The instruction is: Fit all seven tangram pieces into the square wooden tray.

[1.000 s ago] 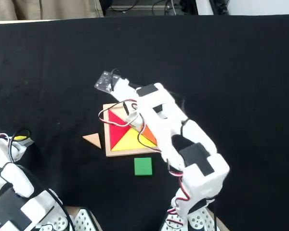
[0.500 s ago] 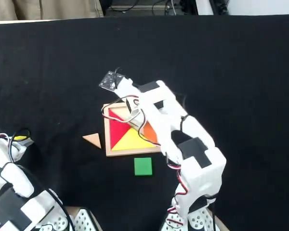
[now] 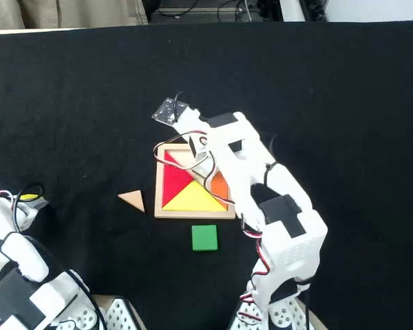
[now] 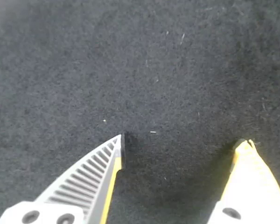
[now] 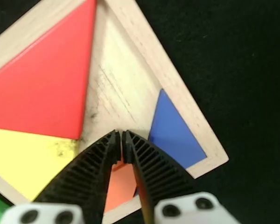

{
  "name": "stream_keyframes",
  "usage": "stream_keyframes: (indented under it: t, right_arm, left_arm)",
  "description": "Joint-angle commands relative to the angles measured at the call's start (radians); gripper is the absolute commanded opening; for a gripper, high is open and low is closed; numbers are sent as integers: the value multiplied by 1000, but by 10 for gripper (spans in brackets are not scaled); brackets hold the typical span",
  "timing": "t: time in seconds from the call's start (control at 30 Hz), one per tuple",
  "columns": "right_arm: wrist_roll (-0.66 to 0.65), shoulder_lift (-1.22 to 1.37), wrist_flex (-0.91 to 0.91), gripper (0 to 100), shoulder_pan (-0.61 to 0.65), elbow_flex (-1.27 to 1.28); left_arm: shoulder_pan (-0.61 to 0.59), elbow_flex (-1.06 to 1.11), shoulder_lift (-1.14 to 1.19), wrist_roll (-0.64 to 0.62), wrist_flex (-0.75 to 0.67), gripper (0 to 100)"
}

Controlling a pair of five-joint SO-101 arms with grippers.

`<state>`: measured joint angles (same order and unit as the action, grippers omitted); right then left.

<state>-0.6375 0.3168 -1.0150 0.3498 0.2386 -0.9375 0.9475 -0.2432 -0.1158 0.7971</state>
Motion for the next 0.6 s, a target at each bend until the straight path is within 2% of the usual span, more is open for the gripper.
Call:
stream_keyframes:
  t: [0.0,0.3,0.57]
  right_arm:
    - [0,-50,14,25,-2,-58]
    - [-81,-53,-75,25,77,-5]
    - [43,-64,74,25,21,-47]
  left_arm:
    - [15,-18,-3,-3,-14,364]
    - [15,-19,-3,-3,-14,364]
    - [15,-19,-3,-3,-14,364]
